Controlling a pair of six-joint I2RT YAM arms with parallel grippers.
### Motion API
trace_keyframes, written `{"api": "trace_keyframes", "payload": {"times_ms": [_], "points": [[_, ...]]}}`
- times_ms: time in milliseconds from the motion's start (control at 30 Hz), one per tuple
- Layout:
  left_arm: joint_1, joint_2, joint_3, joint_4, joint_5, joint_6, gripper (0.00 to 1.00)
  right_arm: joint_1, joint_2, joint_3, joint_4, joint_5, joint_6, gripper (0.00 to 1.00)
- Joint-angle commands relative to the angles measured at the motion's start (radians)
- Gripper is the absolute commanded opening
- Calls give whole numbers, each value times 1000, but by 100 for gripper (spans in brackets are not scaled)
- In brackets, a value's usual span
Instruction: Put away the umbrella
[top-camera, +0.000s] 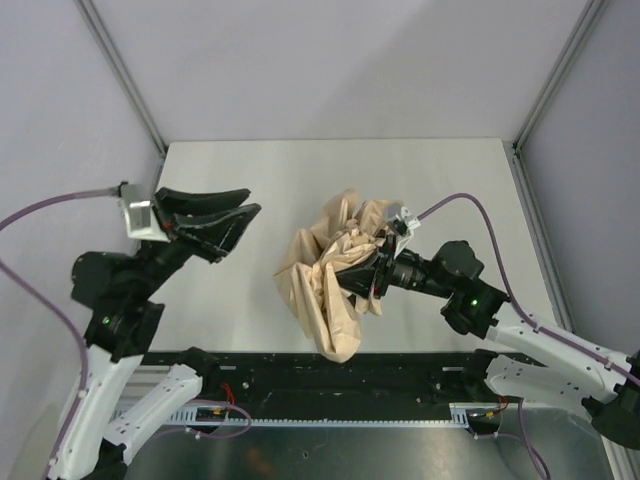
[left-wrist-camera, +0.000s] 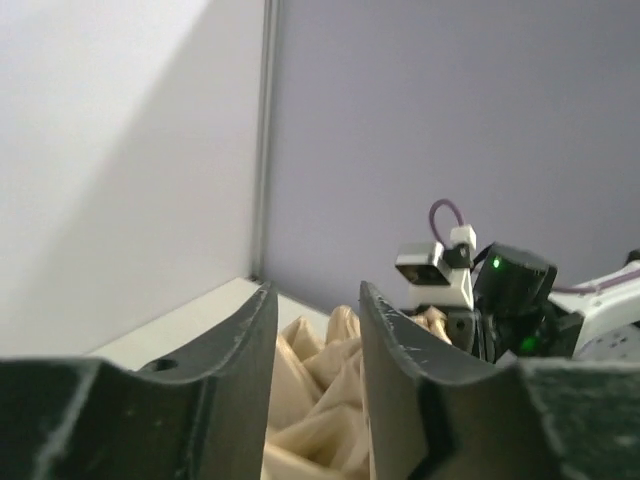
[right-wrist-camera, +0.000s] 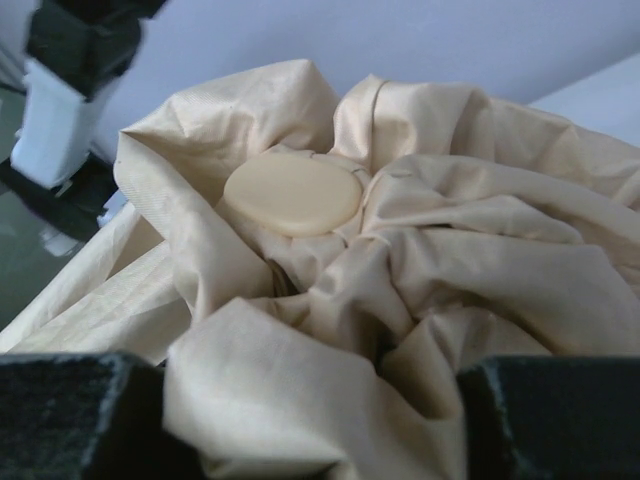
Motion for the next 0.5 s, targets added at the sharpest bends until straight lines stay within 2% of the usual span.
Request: {"api": "trace_keyframes", "payload": {"times_ms": [0, 100, 233, 333, 467], "points": [[12, -43, 71, -362, 21, 185, 42, -85, -71, 20, -9, 26, 36, 0], [7, -50, 35, -376, 155, 113, 50, -150, -108, 23, -7, -5, 92, 0], [-65, -52, -49, -337, 213, 65, 51, -193, -122, 30, -17, -50, 125, 0], [-171, 22, -54, -276, 204, 57, 45, -211, -104, 39, 10, -164, 178, 0], [-269, 150, -15, -195, 201, 59, 31, -191, -100, 43, 10, -223, 199, 0]]}}
